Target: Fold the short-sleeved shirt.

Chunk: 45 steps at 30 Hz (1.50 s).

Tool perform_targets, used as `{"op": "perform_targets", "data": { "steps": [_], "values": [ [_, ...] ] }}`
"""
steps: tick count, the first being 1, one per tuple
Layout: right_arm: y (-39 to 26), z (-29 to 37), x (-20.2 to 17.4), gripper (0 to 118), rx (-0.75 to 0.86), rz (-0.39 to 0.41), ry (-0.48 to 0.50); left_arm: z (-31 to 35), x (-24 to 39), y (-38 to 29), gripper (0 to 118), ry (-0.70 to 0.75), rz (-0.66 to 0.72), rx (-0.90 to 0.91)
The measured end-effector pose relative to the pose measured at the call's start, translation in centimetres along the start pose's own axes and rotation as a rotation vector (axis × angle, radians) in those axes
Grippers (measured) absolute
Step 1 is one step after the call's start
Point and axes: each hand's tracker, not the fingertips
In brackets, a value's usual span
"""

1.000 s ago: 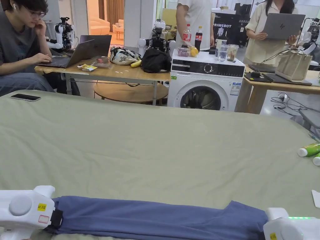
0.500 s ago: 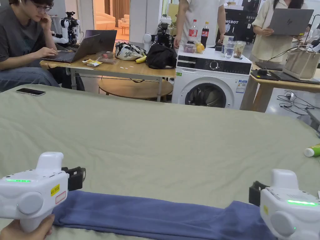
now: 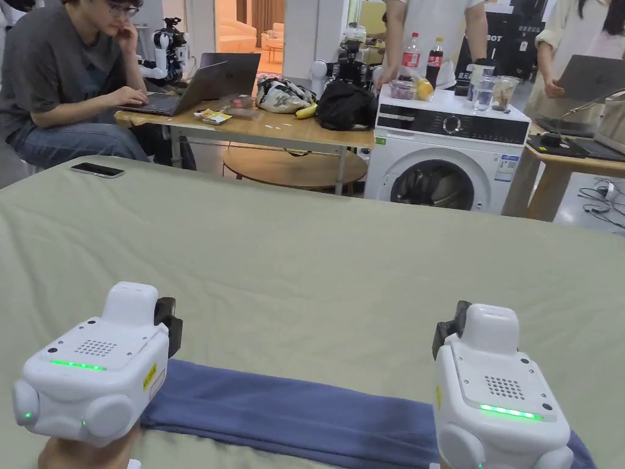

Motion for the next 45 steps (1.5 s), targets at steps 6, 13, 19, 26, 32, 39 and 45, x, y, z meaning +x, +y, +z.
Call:
{"op": "perform_targets", "data": {
  "steps": [6, 13, 19, 26, 32, 39, 45],
  "values": [
    [-0.7, -1.1, -2.4, 0, -0.044, 0.014, 0.051, -1.6, -8.5, -0.5, 0, -0.116, 0.176, -0.283],
    [-1.3, -1.0, -4.5, 0, -0.064, 0.058, 0.109, -6.4, -15.2, -3.1, 57, -0.397, 0.421, -0.617],
    [-1.5, -0.9, -4.5, 0, -0.075, 0.064, 0.118, -9.9, -16.3, -6.4, 70, -0.638, 0.756, -0.732],
    [-2.0, -1.2, -3.3, 0, -0.093, 0.063, 0.093, -12.7, -14.4, -9.1, 31, -0.746, 0.887, -0.685],
    [-2.1, -1.2, -2.9, 0, -0.108, 0.079, 0.092, -12.3, -14.8, -10.6, 3, -0.667, 0.913, -0.625],
    [-2.0, -1.4, -3.0, 0, -0.109, 0.097, 0.113, -5.7, -14.4, -6.0, 2, -0.624, 0.839, -0.502],
    [-2.1, -1.8, -3.0, 0, -0.115, 0.087, 0.123, -1.8, -16.1, 0.2, 2, -0.429, 0.682, -0.462]
  ]
}}
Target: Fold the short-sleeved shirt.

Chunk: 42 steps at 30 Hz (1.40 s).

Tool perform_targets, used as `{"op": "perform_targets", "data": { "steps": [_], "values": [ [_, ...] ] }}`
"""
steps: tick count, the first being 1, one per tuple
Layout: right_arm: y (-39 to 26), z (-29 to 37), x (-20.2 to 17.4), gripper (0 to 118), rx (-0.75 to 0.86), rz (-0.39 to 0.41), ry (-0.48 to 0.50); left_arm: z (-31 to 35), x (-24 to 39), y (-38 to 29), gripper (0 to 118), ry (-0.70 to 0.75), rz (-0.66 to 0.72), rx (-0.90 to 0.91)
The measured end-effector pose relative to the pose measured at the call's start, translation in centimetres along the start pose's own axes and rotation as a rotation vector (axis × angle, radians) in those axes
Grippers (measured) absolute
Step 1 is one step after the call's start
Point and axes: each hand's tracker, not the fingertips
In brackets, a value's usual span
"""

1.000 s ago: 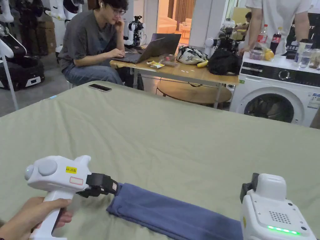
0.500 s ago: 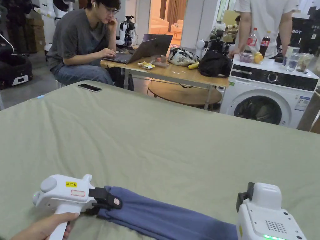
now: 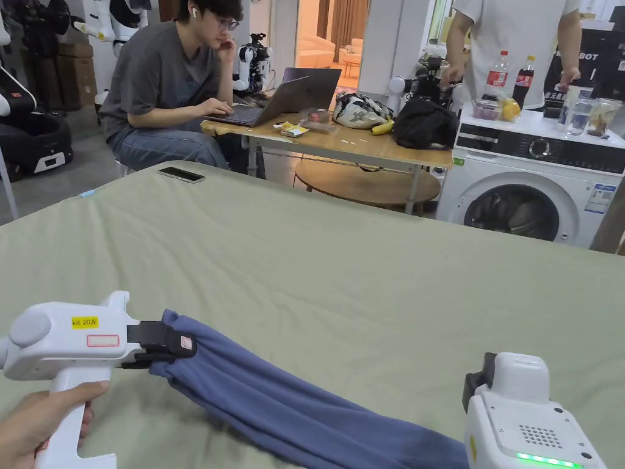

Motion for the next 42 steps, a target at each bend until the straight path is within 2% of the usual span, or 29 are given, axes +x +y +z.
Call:
{"op": "perform_targets", "data": {
  "steps": [2, 4, 10, 13, 20, 24, 26, 27, 28, 34, 35, 37, 42],
  "values": [
    [-0.1, -0.1, 0.1, 0, -0.005, -0.008, 0.004, -0.1, 2.0, 0.6, 2, 0.102, -0.108, -0.018],
    [-0.1, -0.1, 0.4, 0, -0.010, -0.017, 0.003, -0.2, 4.6, 0.3, 2, 0.120, -0.159, -0.043],
    [0.0, 0.8, 1.4, 0, -0.009, -0.039, -0.008, -4.2, 9.8, -0.7, 2, -0.029, -0.219, -0.148],
    [0.2, 1.3, 2.1, 0, -0.005, -0.039, -0.017, -7.7, 11.9, -2.2, 2, -0.042, -0.216, -0.215],
    [-0.3, 2.0, 3.4, 0, -0.007, -0.032, -0.048, -18.8, 12.6, -6.8, 2, 0.125, -0.237, -0.433],
    [-0.7, 2.2, 4.0, 0, -0.018, -0.033, -0.064, -21.8, 12.6, -9.3, 2, 0.216, -0.267, -0.394],
    [-0.8, 2.2, 4.2, 0, -0.022, -0.033, -0.070, -21.2, 12.8, -9.8, 11, 0.188, -0.237, -0.364],
    [-0.9, 2.2, 4.3, 0, -0.023, -0.036, -0.070, -20.9, 12.5, -9.5, 22, 0.162, -0.213, -0.348],
    [-0.9, 2.2, 4.3, 0, -0.024, -0.038, -0.070, -20.5, 12.1, -9.3, 26, 0.116, -0.185, -0.348],
    [-0.9, 2.0, 3.9, 0, -0.030, -0.056, -0.062, -18.4, 12.2, -7.9, 26, 0.054, -0.070, -0.297],
    [-1.0, 2.0, 3.8, 0, -0.033, -0.060, -0.056, -18.5, 12.1, -7.7, 28, 0.044, -0.069, -0.314],
    [-1.1, 1.9, 3.5, 0, -0.033, -0.060, -0.047, -18.4, 12.6, -7.7, 49, 0.046, -0.087, -0.321],
    [-1.3, 2.1, 3.4, 0, -0.034, -0.053, -0.038, -15.3, 12.8, -6.3, 51, -0.013, -0.101, -0.279]
  ]
}}
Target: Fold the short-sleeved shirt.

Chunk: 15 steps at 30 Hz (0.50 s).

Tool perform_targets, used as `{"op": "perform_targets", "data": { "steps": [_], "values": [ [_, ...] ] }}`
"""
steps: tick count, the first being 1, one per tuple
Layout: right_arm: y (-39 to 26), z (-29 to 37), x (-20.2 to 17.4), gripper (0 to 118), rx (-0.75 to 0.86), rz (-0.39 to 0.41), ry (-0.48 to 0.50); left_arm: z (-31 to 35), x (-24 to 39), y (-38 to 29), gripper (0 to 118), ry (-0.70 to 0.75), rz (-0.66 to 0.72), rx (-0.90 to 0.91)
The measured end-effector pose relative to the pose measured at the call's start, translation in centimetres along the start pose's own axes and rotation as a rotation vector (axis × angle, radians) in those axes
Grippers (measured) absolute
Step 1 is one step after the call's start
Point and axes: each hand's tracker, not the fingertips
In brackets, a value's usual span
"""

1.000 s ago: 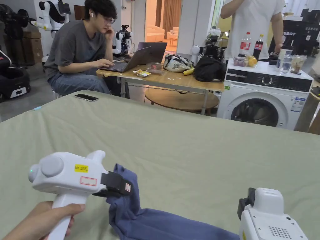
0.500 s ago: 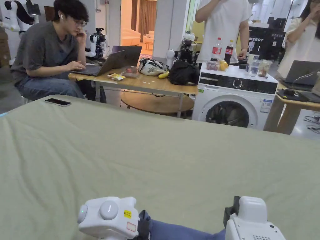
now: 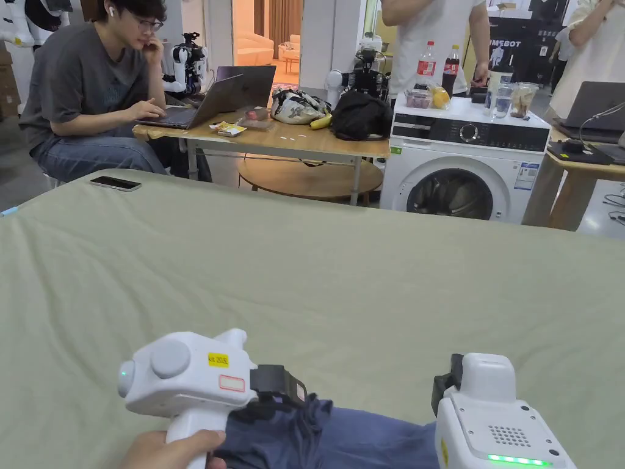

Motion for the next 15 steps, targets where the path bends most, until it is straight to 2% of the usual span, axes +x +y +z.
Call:
{"op": "perform_targets", "data": {
  "steps": [2, 3, 6, 9, 11, 15],
  "values": [
    [-0.1, -0.1, 0.2, 0, -0.004, -0.001, -0.002, 1.5, 0.2, 0.4, 51, 0.020, -0.029, 0.048],
    [-0.1, -0.1, 0.3, 0, -0.004, -0.004, -0.004, 2.1, 0.6, 0.4, 46, 0.056, -0.047, 0.073],
    [-0.1, -0.1, 0.6, 0, -0.007, -0.009, -0.008, 1.3, 0.8, 0.7, 13, 0.147, -0.115, 0.016],
    [-0.2, 0.0, 0.9, 0, -0.008, -0.007, -0.011, -1.8, 0.8, 0.3, 5, 0.183, -0.124, -0.102],
    [-0.3, 0.1, 1.0, 0, -0.010, -0.007, -0.011, -4.3, 0.8, -0.3, 4, 0.180, -0.164, -0.183],
    [-0.5, 0.2, 1.5, 0, -0.014, -0.001, -0.020, -7.7, 0.0, -1.7, 2, -0.019, -0.081, -0.212]
  ]
}}
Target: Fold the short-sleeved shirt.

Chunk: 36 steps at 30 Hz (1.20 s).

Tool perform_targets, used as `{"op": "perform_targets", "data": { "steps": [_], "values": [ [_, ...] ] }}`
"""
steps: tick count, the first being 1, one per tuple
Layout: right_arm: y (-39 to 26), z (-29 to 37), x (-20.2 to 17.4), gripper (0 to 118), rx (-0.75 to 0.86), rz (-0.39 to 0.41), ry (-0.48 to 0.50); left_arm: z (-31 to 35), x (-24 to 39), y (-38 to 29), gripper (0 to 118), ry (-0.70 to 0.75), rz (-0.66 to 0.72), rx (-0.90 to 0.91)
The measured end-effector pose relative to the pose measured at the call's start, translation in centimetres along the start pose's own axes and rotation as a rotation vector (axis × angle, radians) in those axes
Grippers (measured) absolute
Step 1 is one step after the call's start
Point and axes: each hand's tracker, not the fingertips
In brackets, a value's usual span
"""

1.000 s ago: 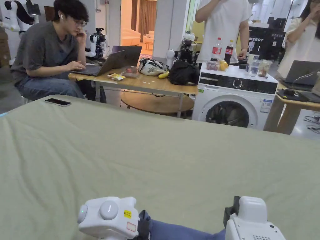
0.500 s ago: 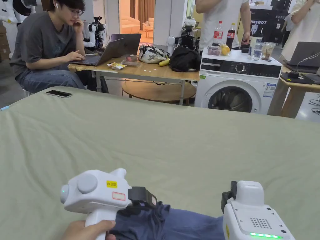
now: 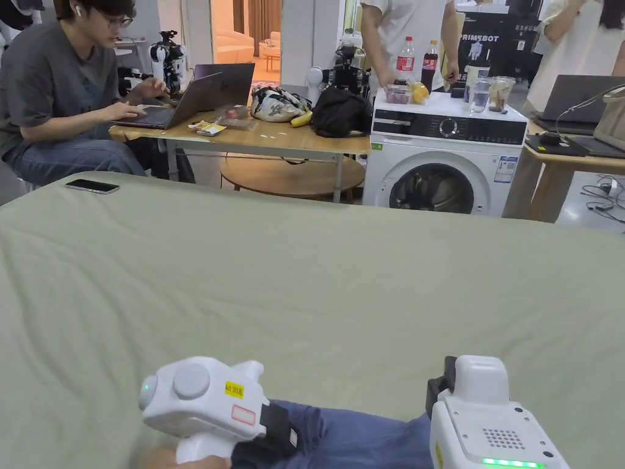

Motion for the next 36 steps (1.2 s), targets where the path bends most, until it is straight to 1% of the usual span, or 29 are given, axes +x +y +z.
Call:
{"op": "perform_targets", "data": {
  "steps": [1, 2, 3, 5, 6, 10, 12, 13, 14, 15, 17, 18, 19, 20, 21, 23, 26, 28, 30, 32, 33, 34, 35, 36],
  "values": [
    [-0.1, 0.0, 0.2, 0, 0.000, -0.001, -0.001, -0.7, -0.2, -0.1, 2, -0.011, 0.010, 0.004],
    [-0.1, 0.0, 0.3, 0, -0.002, -0.001, -0.004, -1.4, -0.6, -0.2, 1, 0.020, 0.010, 0.010],
    [-0.2, -0.1, 0.3, 0, -0.002, 0.000, -0.008, -1.7, -1.1, -0.3, 0, 0.003, 0.023, 0.034],
    [-0.3, -0.1, 0.6, 0, -0.006, -0.001, -0.010, -1.6, -2.4, -0.2, 0, -0.091, 0.116, 0.074],
    [-0.3, -0.1, 0.6, 0, -0.006, -0.003, -0.010, -1.7, -2.5, -0.3, 0, -0.114, 0.137, 0.086],
    [-0.3, 0.0, 0.7, 0, -0.006, -0.013, -0.014, -1.5, -2.6, -0.4, 0, -0.107, 0.087, 0.086],
    [-0.2, 0.1, 0.6, 0, -0.003, -0.013, -0.013, -0.8, -3.0, 0.0, 3, -0.140, 0.130, 0.065],
    [-0.2, 0.1, 0.6, 0, -0.004, -0.011, -0.011, -0.2, -3.1, 0.2, 7, -0.143, 0.145, 0.047],
    [-0.2, 0.1, 0.5, 0, -0.005, -0.006, -0.007, 0.8, -3.1, 0.2, 15, -0.140, 0.135, 0.058],
    [-0.1, 0.1, 0.4, 0, -0.004, -0.002, -0.004, 2.1, -2.9, 0.1, 26, -0.133, 0.110, 0.083],
    [-0.1, 0.2, 0.3, 0, 0.002, 0.000, -0.003, 5.0, -3.0, 0.3, 44, -0.108, 0.065, 0.139],
    [0.0, 0.1, 0.3, 0, 0.002, -0.001, -0.002, 6.7, -3.3, 0.3, 58, -0.107, 0.055, 0.153],
    [0.1, 0.1, 0.2, 0, 0.002, -0.003, 0.001, 8.0, -3.7, 0.4, 68, -0.109, 0.049, 0.162],
    [0.2, 0.0, 0.2, 0, 0.004, -0.005, 0.006, 9.6, -4.2, 0.4, 75, -0.088, 0.045, 0.190],
    [0.3, 0.0, 0.1, 0, 0.004, -0.006, 0.006, 10.8, -4.8, 0.3, 77, -0.061, 0.047, 0.213],
    [0.4, -0.1, -0.1, 0, 0.006, -0.004, 0.010, 12.6, -6.4, 0.2, 77, -0.006, 0.046, 0.239],
    [0.5, -0.1, -0.5, 0, 0.005, -0.004, 0.019, 13.1, -9.1, 0.1, 77, 0.047, 0.074, 0.218],
    [0.4, -0.2, -0.7, 0, 0.004, 0.000, 0.024, 12.6, -11.0, -0.1, 77, 0.020, 0.105, 0.176],
    [0.4, -0.2, -0.7, 0, 0.003, 0.001, 0.032, 10.7, -12.7, -0.6, 77, -0.028, 0.159, 0.148],
    [0.4, -0.3, -0.8, 0, 0.004, 0.001, 0.031, 8.7, -14.1, -1.2, 76, -0.134, 0.208, 0.114],
    [0.4, -0.3, -0.8, 0, 0.005, -0.001, 0.032, 8.1, -14.4, -1.7, 76, -0.204, 0.215, 0.153],
    [0.4, -0.2, -0.7, 0, 0.006, -0.005, 0.033, 7.9, -14.5, -2.0, 73, -0.263, 0.210, 0.195],
    [0.4, -0.2, -0.6, 0, 0.008, -0.009, 0.032, 7.3, -14.9, -2.1, 63, -0.334, 0.227, 0.210],
    [0.4, -0.1, -0.5, 0, 0.012, -0.014, 0.031, 6.5, -15.4, -2.4, 37, -0.390, 0.264, 0.182]
  ]
}}
